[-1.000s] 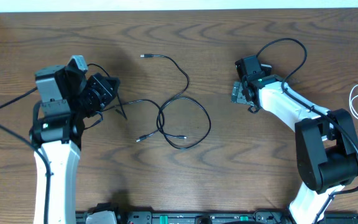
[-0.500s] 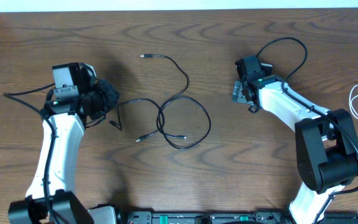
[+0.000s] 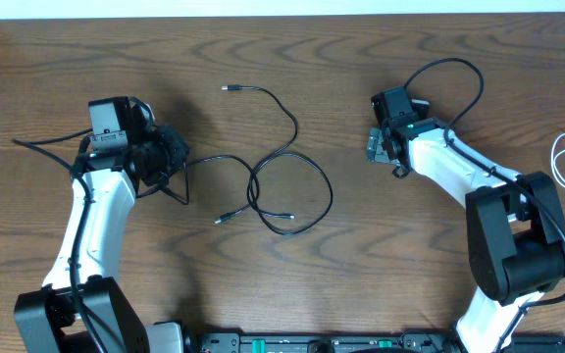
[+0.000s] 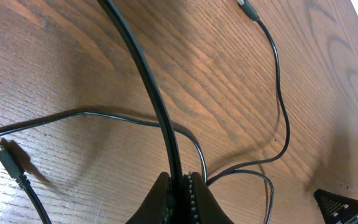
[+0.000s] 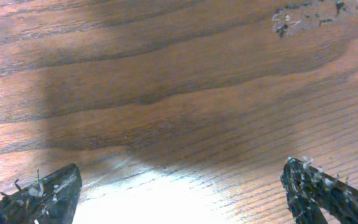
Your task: Untangle cables
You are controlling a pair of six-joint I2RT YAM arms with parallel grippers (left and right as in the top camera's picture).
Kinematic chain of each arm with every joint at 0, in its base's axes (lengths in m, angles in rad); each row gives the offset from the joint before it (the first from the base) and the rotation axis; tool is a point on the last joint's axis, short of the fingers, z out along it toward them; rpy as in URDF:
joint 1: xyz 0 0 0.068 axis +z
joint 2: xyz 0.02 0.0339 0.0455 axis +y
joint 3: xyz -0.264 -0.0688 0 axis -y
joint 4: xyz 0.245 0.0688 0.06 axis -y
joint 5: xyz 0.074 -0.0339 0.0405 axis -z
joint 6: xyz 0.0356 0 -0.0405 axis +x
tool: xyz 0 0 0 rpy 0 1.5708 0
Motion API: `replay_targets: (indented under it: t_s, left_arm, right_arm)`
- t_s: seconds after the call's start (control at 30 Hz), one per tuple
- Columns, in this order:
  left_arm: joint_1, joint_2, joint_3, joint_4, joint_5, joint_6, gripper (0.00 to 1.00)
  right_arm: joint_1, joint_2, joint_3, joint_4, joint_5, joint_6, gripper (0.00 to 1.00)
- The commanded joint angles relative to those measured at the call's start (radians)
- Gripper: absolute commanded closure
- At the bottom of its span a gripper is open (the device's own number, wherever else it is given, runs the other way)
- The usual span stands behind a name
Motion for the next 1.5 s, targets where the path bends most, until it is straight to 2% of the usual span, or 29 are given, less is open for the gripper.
replay_targets:
  t_s: [0.0, 0.2, 0.3, 1.47]
  left_arm:
    - [0.002, 0.004, 0.010, 0.003, -0.014, 0.012, 0.93]
    - [0.002, 0.004, 0.010, 0.003, -0.014, 0.012, 0.92]
    - [0.002, 0.004, 0.010, 0.003, -0.014, 0.012, 0.92]
    - [0.002, 0.004, 0.010, 0.003, -0.014, 0.011, 0.91]
  right_arm:
    - [0.006, 0.007, 0.012, 0.004, -0.073, -0.010, 0.01]
    - [0.012, 0.007, 0.012, 0.065, -0.487, -0.011, 0.01]
    - [0.012, 0.007, 0.012, 0.079, -0.603, -0.011, 0.01]
    - [0.026, 0.007, 0.012, 0.089, -0.609, -0.011, 0.01]
